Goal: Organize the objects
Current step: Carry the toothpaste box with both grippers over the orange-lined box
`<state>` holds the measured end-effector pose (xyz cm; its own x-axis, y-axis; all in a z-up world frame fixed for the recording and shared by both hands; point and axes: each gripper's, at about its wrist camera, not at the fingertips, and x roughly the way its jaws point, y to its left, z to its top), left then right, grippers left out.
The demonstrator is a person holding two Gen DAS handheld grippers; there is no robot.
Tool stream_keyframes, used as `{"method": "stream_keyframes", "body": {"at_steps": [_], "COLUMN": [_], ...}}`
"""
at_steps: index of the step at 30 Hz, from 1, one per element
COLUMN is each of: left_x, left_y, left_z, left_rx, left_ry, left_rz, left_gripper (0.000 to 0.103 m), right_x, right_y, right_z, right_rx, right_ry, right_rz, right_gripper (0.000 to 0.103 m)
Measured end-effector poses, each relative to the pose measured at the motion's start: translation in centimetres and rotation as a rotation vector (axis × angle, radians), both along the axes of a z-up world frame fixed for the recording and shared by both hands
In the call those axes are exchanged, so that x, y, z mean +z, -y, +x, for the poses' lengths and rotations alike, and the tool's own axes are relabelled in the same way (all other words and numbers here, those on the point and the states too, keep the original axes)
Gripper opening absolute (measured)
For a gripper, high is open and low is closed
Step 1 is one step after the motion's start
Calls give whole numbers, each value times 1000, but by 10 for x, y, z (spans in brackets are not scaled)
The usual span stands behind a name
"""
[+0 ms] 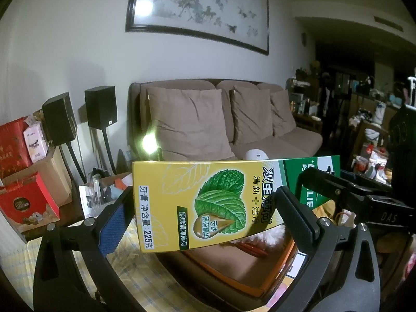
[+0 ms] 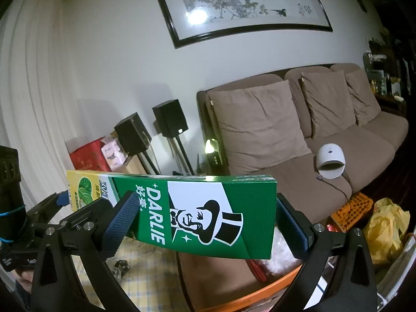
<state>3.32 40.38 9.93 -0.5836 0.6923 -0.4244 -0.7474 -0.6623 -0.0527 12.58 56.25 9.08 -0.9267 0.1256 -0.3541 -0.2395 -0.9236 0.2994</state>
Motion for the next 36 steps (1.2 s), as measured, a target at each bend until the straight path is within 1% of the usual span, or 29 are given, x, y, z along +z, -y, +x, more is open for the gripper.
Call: {"method": "stream_keyframes", "body": {"at_steps": [16, 36], "left_x": [-16, -38], "left_y": [-5, -7], "left_z": [-10, -29], "left_rx": [-4, -11], "left_ry": [36, 116], "left_rz": [-14, -17], "left_gripper": [103, 103], "right_x": [-10, -26], "right_y": [-6, -8], "right_z": [-11, -28], "right_rx": [-5, -8], "right_ry": [53, 126], "right_rz": [-7, -5], "right_gripper": [102, 102]}}
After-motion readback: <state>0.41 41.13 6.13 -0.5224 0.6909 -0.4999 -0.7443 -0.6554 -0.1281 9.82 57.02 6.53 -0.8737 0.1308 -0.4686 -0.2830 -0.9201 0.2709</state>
